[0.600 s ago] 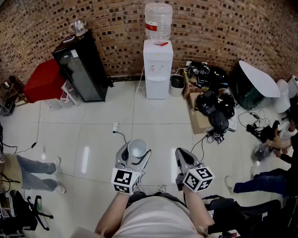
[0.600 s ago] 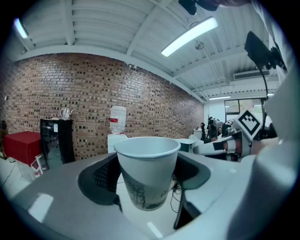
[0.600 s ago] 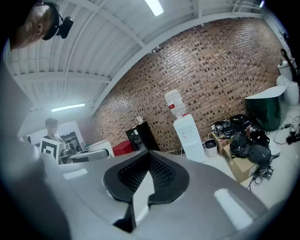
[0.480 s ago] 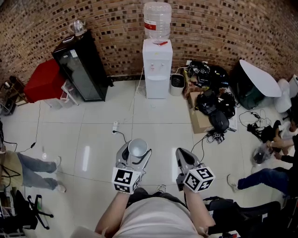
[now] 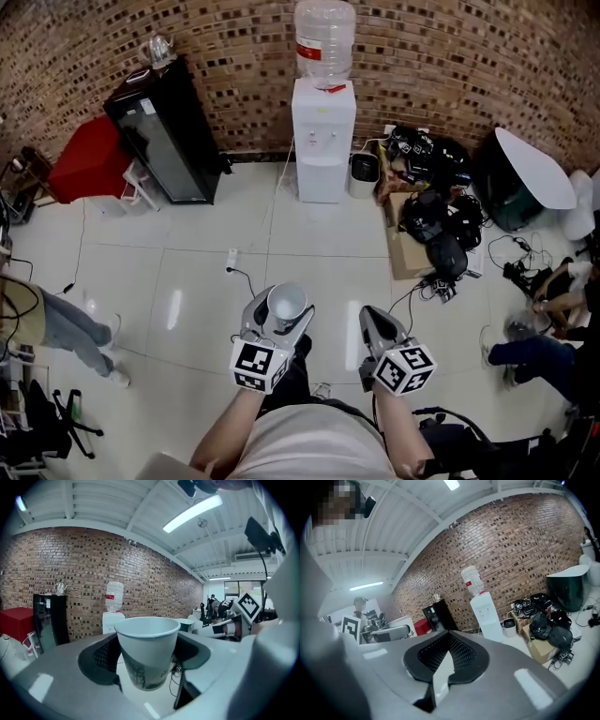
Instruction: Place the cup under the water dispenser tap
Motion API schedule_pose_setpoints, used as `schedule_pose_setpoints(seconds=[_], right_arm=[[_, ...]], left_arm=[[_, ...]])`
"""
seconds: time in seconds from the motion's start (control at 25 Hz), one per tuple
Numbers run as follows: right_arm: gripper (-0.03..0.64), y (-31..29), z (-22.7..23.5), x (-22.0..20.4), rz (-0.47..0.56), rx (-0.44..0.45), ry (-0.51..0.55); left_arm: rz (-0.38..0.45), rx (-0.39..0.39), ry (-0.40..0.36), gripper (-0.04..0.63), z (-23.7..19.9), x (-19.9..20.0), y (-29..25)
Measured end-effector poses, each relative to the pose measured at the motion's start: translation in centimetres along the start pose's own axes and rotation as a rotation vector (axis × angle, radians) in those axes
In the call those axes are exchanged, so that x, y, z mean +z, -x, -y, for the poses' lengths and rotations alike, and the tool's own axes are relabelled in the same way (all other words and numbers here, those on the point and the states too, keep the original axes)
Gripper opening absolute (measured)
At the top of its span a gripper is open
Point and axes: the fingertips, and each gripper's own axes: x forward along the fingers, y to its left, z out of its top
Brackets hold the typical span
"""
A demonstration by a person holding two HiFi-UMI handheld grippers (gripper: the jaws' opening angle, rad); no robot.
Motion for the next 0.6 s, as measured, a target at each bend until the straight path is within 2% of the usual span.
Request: schedule_pose_setpoints(seconds=[0.28,0.6], right_arm=[[0.000,-9.1,4.1,4.2,-0.004,-0.030,0.016],[0.000,-21.9,6.7,10.7,-0.029,-0.050,0.025]], left_arm=[[0.047,-0.008,-0.022,0.348,-7.5,2.4,-9.5],[0.054,-0.018,0.033,0.348,-17.2,6.1,-19.1]])
